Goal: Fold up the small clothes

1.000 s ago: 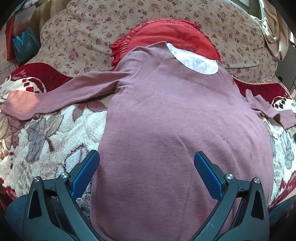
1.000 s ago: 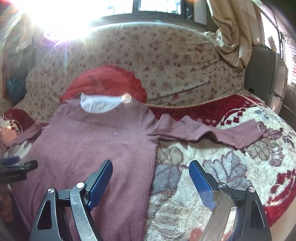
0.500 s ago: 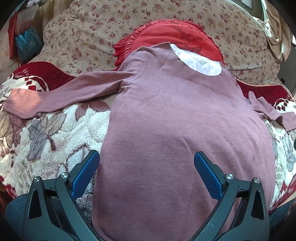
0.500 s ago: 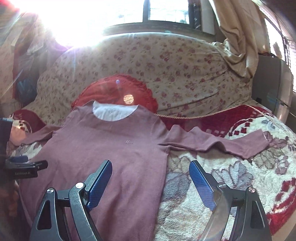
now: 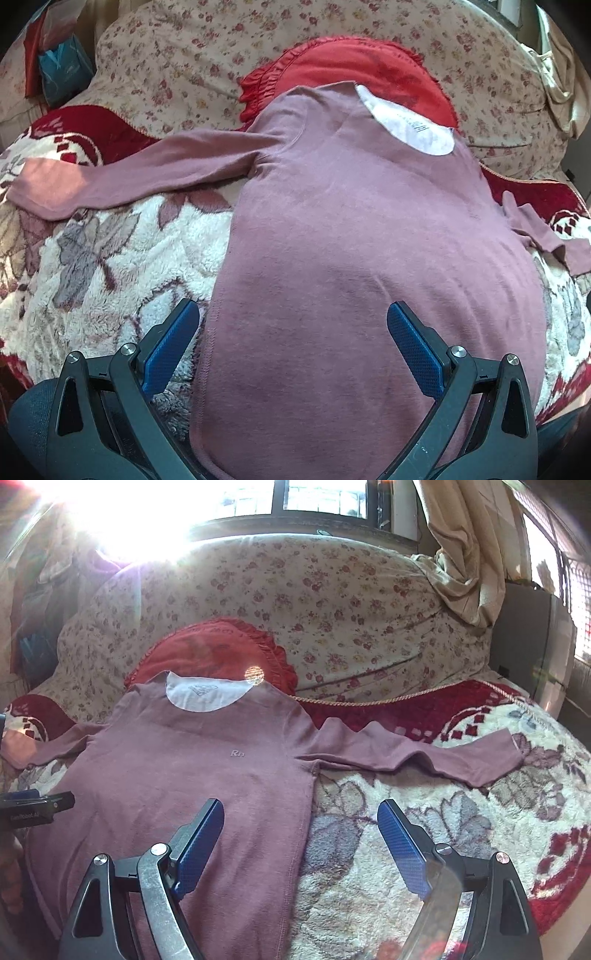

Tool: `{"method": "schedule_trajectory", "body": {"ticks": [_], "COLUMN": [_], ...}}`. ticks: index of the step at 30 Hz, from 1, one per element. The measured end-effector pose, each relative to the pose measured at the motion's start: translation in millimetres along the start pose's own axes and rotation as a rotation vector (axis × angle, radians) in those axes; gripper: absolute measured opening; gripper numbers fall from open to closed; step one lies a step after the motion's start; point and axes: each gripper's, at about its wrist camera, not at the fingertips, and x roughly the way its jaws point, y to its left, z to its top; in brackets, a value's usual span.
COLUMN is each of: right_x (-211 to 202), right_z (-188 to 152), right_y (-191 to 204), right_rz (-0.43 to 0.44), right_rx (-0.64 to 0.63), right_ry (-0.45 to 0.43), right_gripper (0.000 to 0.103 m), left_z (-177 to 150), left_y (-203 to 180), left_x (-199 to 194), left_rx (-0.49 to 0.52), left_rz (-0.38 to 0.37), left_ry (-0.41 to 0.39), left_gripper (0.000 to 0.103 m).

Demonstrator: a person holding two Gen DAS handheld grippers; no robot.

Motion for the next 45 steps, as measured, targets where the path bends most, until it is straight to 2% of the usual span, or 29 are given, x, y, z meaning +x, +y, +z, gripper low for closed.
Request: {"method": "schedule_trajectory", "body": {"ticks": [5,11,14,19,25,29,34,45], "right_x": [-1,9,2,-5,-8,-5,4,13], "right_z": [5,5,6,7,6,5,1,-1], "right_y": [0,-4,-6,-8,4,6,-2,-8], "right_rz": [-0.036,-0.057,-0.082,-0.074,-0.046,0.004,0.012,-0.054], "right_rx": [0.006,0.055,0.063,0.078,0.018,0.027,0.077,0.08], "right_ry": [-0.008,0.041,0.006,-0.034,-0.065,-0.033,0.02,0.08], "right_gripper": [0.083,0.083,0.083,0.083,0.083,0.083,0.083,0.083], "left_z": [0,0,0,-1,-3,-4,-5,-5], "left_y": [-2,-3,-3,-2,-2,-3,-3,-3], "left_x": [1,0,0,1,3,3,5,8], "left_rx": [0.018,0.022,0.028,0.027,0.028,0.026,0.026,0.014], "left_rz": [0.018,0.02,0.022,0.028,0.03,0.027,0.024,0.021], "left_ry": [0.004,0.002,0.005,0.004,0.005,0.008,0.01,0.02], "left_gripper": [0.102,0.102,0.102,0.102,0.102,0.102,0.102,0.102]}}
